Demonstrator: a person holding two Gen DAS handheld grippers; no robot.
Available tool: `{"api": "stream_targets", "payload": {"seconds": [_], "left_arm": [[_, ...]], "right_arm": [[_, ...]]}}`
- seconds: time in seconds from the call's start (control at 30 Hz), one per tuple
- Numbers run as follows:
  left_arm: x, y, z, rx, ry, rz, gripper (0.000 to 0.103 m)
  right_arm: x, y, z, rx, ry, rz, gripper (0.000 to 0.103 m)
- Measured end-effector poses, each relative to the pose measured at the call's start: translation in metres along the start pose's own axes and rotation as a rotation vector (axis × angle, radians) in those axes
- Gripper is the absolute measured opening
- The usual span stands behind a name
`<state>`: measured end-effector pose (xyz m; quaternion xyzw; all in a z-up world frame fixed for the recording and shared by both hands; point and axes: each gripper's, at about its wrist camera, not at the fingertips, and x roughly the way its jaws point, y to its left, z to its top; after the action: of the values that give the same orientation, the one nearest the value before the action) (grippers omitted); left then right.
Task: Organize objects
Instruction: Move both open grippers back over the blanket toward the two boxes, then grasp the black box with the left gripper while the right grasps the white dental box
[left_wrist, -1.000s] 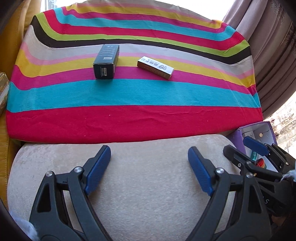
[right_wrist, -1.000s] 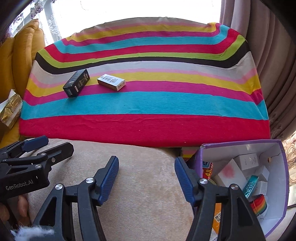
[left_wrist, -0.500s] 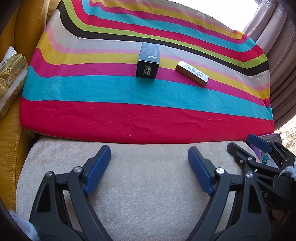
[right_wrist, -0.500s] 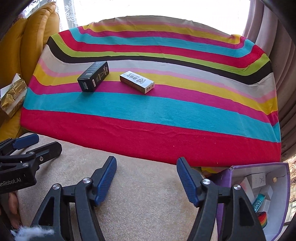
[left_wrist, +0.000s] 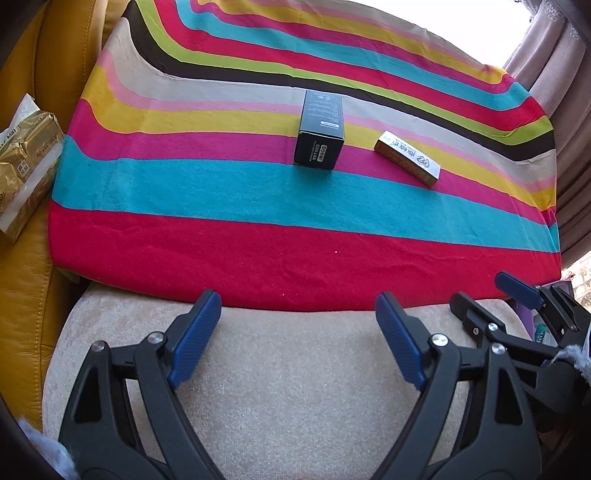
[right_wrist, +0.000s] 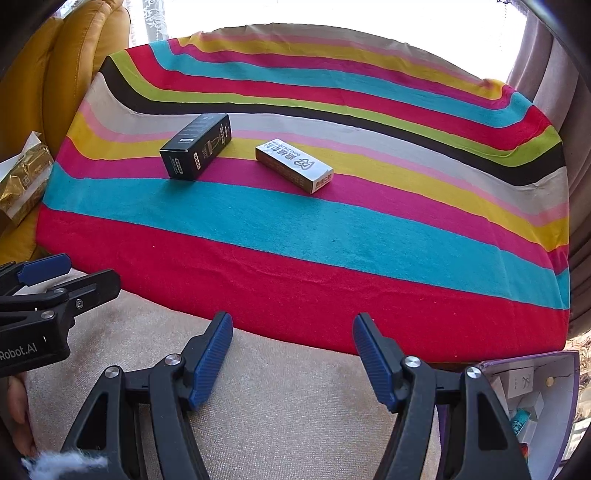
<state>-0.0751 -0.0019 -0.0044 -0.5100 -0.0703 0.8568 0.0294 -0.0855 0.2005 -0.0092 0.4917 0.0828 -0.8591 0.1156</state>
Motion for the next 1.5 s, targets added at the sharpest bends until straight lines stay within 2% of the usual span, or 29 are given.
{"api": "stream_targets", "payload": {"seconds": [0.63,0.97,1.17,1.37,1.43,1.5], "left_arm": [[0.014,0.003,0.022,0.008,-0.005,0.028,0.087],[0.026,0.014,0.074,-0.071,-0.077,-0.014,0.087],[0.046,0.008,0.096,-0.066,-0.056,-0.021,0.087],[0.062,-0.003,0.110,-0.012,-0.049,0.019,0.087],[0.065,-0.007,0.113,0.008,-0.056,0.032,0.081],[0.069,-0.010,0.116,0.045,-0.059,0.041,0.062]], "right_arm": [[0.019,0.001,0.025,0.002,-0.016,0.014,0.069],[0.034,-0.008,0.066,-0.001,-0.065,0.004,0.069],[0.055,-0.011,0.093,-0.047,-0.061,0.005,0.069],[0.077,-0.007,0.113,-0.130,-0.052,0.007,0.069],[0.083,-0.006,0.116,-0.144,-0.053,0.007,0.068],[0.088,-0.005,0.117,-0.151,-0.048,0.022,0.065]]}}
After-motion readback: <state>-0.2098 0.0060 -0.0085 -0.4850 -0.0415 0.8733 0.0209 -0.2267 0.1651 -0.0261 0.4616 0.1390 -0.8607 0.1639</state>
